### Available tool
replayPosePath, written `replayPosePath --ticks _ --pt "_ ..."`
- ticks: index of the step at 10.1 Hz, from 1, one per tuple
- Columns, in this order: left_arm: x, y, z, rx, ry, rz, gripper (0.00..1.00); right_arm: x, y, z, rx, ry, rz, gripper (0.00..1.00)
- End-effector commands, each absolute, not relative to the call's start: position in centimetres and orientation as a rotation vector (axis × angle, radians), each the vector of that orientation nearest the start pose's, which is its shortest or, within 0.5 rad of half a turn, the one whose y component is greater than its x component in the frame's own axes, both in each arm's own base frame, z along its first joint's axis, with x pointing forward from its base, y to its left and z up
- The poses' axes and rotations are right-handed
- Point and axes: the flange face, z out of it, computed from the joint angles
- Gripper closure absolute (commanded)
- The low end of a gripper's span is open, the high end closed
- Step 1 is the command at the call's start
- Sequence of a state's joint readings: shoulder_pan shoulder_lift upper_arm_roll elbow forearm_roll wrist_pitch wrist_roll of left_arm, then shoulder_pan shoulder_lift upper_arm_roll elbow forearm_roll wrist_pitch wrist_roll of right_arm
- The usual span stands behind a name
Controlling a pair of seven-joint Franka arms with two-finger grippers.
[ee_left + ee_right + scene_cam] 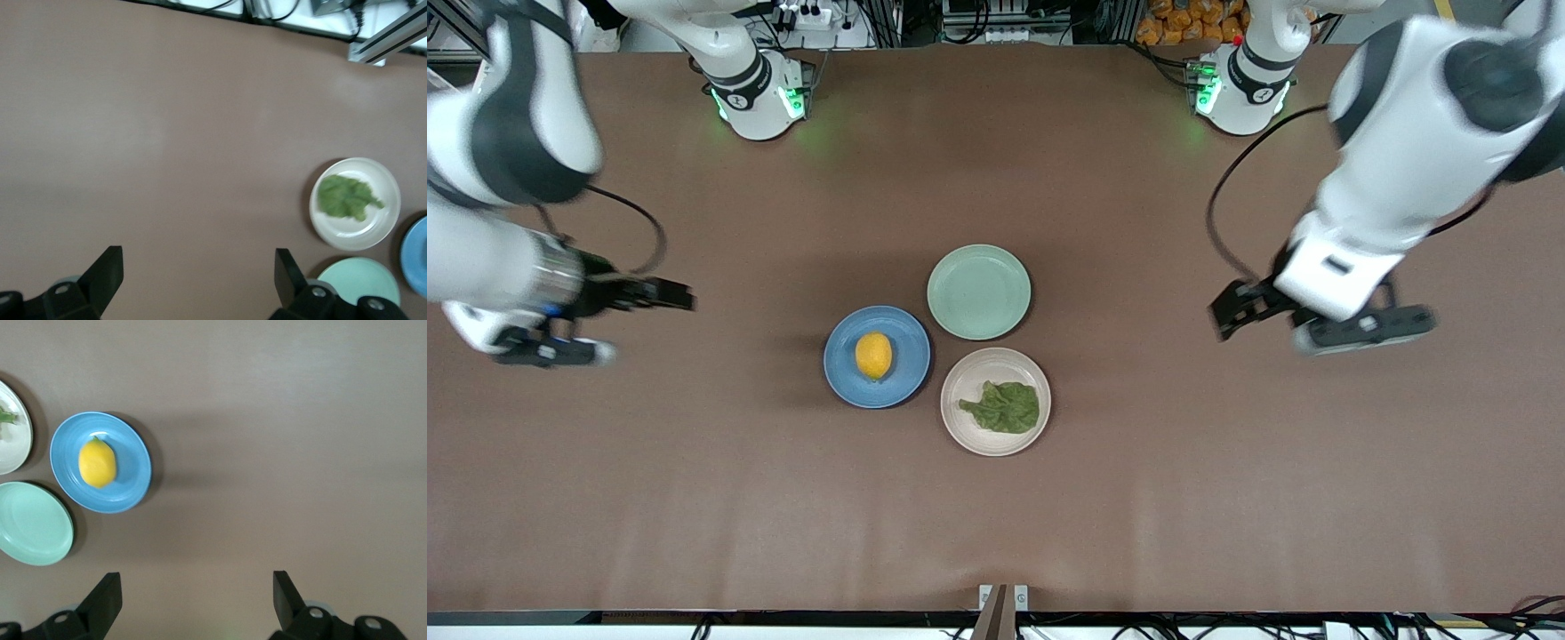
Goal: Place lemon and lettuce in plates
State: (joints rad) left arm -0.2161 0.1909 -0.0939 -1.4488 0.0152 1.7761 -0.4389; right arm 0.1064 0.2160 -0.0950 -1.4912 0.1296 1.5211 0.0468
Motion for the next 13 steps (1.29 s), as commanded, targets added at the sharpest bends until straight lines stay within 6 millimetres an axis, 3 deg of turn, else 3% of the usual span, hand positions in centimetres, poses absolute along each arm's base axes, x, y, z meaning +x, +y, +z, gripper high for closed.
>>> replayPosePath --ticks 1,2,3,6,7,11,13 --pt "58.6 -14.1 60.7 -3.180 -0.169 -0.115 0.00 59.3 1.3 57.4 -3.041 0.074 0.216 0.00" --pt "58.1 -12.2 61.3 -3.170 -0.206 -0.096 0.00 57.9 0.8 60.3 -3.036 0.070 0.166 0.00" --pt "57.9 -10.3 61.7 -3.164 -0.210 -0.077 0.00 56.7 1.4 61.3 -3.045 0.064 0.210 0.00" --pt "56.1 -7.5 63.8 -3.151 -0.264 -0.048 0.00 55.8 5.9 61.8 -3.172 -0.007 0.233 0.00" --pt "55.8 -6.6 64.1 -3.147 -0.275 -0.042 0.00 55.7 6.3 61.8 -3.191 -0.024 0.238 0.00" --pt "55.4 -6.3 64.1 -3.132 -0.299 -0.004 0.00 55.5 6.1 62.2 -3.192 -0.023 0.219 0.00" --pt "55.2 -6.2 63.7 -3.124 -0.303 0.036 0.00 55.9 4.0 62.2 -3.181 0.024 0.214 0.00"
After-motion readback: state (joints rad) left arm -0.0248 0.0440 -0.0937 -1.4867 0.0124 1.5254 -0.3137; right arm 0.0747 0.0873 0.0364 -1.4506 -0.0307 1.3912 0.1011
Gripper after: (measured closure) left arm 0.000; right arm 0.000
